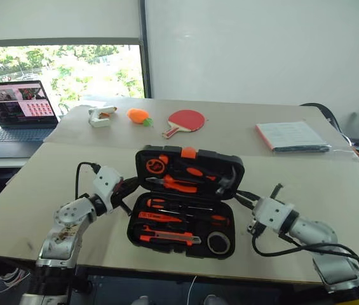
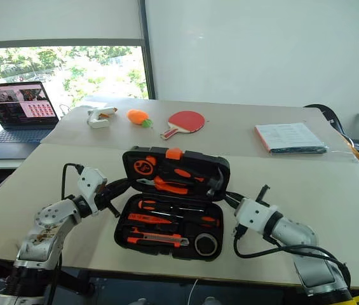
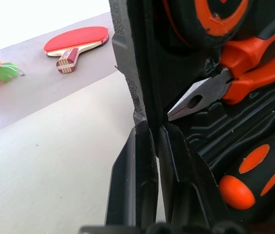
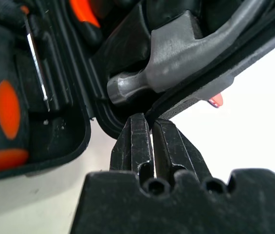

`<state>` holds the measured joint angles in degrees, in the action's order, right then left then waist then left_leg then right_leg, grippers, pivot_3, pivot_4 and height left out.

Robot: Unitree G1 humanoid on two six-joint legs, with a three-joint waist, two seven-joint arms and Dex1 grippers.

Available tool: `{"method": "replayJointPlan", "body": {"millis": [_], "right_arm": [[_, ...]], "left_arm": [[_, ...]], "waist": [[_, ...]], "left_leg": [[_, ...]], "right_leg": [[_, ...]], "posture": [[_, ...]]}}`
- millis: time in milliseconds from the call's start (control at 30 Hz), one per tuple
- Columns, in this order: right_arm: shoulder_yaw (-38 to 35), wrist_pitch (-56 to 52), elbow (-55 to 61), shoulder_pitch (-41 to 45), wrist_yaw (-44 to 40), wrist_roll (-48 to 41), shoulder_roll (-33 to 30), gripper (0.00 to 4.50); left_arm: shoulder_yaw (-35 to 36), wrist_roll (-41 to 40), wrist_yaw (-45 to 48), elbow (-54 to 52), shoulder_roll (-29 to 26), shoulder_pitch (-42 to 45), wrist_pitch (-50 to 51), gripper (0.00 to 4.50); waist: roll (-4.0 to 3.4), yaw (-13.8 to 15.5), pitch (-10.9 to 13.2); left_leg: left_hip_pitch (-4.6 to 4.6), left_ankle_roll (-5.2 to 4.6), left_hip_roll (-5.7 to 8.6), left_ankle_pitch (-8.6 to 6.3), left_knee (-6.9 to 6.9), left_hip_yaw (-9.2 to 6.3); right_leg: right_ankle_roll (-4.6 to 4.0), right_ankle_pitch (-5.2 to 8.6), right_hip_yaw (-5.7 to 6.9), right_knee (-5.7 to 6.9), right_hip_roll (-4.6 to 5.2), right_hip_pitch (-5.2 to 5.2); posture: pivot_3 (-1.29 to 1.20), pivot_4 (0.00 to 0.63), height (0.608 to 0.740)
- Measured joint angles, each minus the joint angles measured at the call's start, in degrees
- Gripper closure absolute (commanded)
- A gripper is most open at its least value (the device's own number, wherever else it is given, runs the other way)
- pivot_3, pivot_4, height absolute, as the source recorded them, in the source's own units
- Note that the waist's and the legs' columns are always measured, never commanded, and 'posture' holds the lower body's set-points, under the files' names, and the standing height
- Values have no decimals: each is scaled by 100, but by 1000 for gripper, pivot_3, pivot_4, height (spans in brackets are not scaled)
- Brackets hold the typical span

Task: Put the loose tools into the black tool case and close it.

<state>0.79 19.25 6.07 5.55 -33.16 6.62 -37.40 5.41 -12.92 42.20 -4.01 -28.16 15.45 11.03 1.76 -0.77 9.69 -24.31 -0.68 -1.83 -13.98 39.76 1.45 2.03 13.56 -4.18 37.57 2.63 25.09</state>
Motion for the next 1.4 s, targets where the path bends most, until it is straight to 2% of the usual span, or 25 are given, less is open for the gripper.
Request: {"method": "replayJointPlan", "body": {"millis": [167, 200, 300, 333, 367, 400, 467, 633, 700, 733, 867, 933, 1033, 1100, 1133, 1167, 1267, 1400], "right_arm": [[-16, 477, 50, -314, 73, 54, -144, 4500], [-39, 535, 95, -409, 81, 52, -157, 4500], [-77, 631, 236, -662, 83, 41, -212, 4500], [-94, 682, 326, -774, 74, 39, -278, 3717], [-112, 718, 400, -881, 28, 41, -374, 3498], [-119, 728, 496, -1016, -116, -22, -507, 3073], [-115, 731, 559, -1133, -238, -56, -558, 2421], [-148, 818, 856, -1445, -391, -102, -680, 707], [-191, 821, 1032, -1636, -476, -126, -798, 56], [-230, 769, 1130, -1798, -597, -261, -901, 6], [-509, 202, 1647, -2504, -1230, -1066, -1436, 6], [-796, -168, 1967, -2841, -1563, -1528, -1722, 6], [-926, -721, 2371, -3144, -1932, -2078, -1948, 6], [-933, -1065, 2607, -3189, -2064, -2350, -1985, 507], [-895, -1380, 2831, -3190, -2149, -2565, -2027, 704], [-853, -1506, 2922, -3180, -2176, -2650, -2066, 1029], [-659, -2069, 3359, -3105, -2329, -2986, -2171, 2039], [-201, -2444, 3500, -2764, -2429, -2941, -2172, 3384]], "left_arm": [[12, -182, -10, -514, -97, -290, 291, 2833], [21, -246, -2, -610, -127, -351, 377, 2328], [73, -354, -1, -799, -228, -587, 562, 1311], [129, -455, 2, -911, -311, -747, 695, 901], [179, -529, 13, -983, -377, -862, 802, 650], [271, -601, 32, -1065, -465, -1009, 933, 145], [353, -710, 72, -1134, -555, -1121, 1049, 0], [654, -964, 302, -1205, -942, -1607, 1437, 0], [825, -1186, 512, -1240, -1281, -1816, 1713, 0], [933, -1301, 690, -1288, -1456, -1915, 1829, 0], [1277, -1656, 1605, -1293, -2407, -2499, 2237, 0], [1471, -1667, 2343, -1063, -3080, -2809, 2288, 0], [1419, -1635, 2933, -549, -3514, -2466, 2150, 0], [1221, -1601, 3022, -207, -3536, -1828, 2070, 0], [867, -1472, 3068, 95, -3528, -1176, 1994, 0], [719, -1412, 3101, 219, -3509, -893, 1978, 0], [-43, -1028, 3226, 930, -3142, 506, 1689, 706], [-973, -272, 3409, 2144, -2393, 1969, 841, 2160]], "waist": [[-1, -5, -1], [-1, -4, -1], [-3, -6, -2], [-3, -10, -2], [-3, -10, -2], [-2, -7, -3], [0, -3, -4], [2, -19, -4], [3, -19, -5], [2, -18, -5], [2, -9, -5], [5, -6, -7], [4, 44, -8], [5, 85, -8], [5, 105, -9], [6, 121, -9], [11, 140, -13], [18, 146, -16]], "left_leg": [[22, 0, -3, -1, -3, 0], [32, -1, -4, -1, -3, 0], [84, -2, -5, -2, -10, 1], [95, -3, -7, -2, -12, 2], [98, -2, -7, -2, -13, 3], [100, -3, -10, -2, -12, 3], [101, -3, -12, -2, -11, 3], [101, -2, -17, -2, -10, 8], [103, -2, -19, -2, -12, 9], [103, -2, -18, -2, -12, 11], [105, -2, -22, -2, -18, 14], [117, -2, -27, -2, -22, 17], [119, -2, -28, -1, -22, 19], [119, -2, -31, 0, -19, 20], [116, -2, -29, 0, -12, 21], [114, -2, -29, 0, -11, 22], [102, -2, -22, 0, -7, 24], [86, -4, -15, -1, -2, 21]], "right_leg": [[0, 0, 0, -4, 0, -23], [0, 1, 1, -5, -2, -33], [-1, 3, 2, -19, -2, -87], [-1, 3, 2, -26, -2, -98], [-1, 3, 1, -28, -2, -102], [-1, 3, 2, -30, -3, -104], [-1, 3, 4, -32, -6, -105], [-4, 3, 3, -33, -9, -101], [-6, 4, 3, -33, -10, -101], [-6, 5, 2, -32, -7, -101], [-10, 9, 3, -39, -6, -101], [-23, 20, 7, -41, -6, -107], [-21, 61, 14, -41, -6, -107], [-18, 59, 15, -40, -8, -107], [-3, 50, 14, -39, -12, -109], [9, 43, 14, -39, -11, -107], [13, 22, 11, -41, -14, -106], [-1, 9, 9, -44, -15, -103]], "posture": [[0, 150, 736], [0, 150, 736], [0, 150, 736], [0, 150, 736], [0, 150, 736], [0, 150, 736], [0, 150, 736], [0, 150, 736], [0, 150, 736], [0, 150, 736], [0, 150, 736], [0, 150, 736], [0, 150, 736], [0, 150, 736], [0, 150, 736], [0, 150, 736], [0, 150, 736], [0, 150, 736]]}}
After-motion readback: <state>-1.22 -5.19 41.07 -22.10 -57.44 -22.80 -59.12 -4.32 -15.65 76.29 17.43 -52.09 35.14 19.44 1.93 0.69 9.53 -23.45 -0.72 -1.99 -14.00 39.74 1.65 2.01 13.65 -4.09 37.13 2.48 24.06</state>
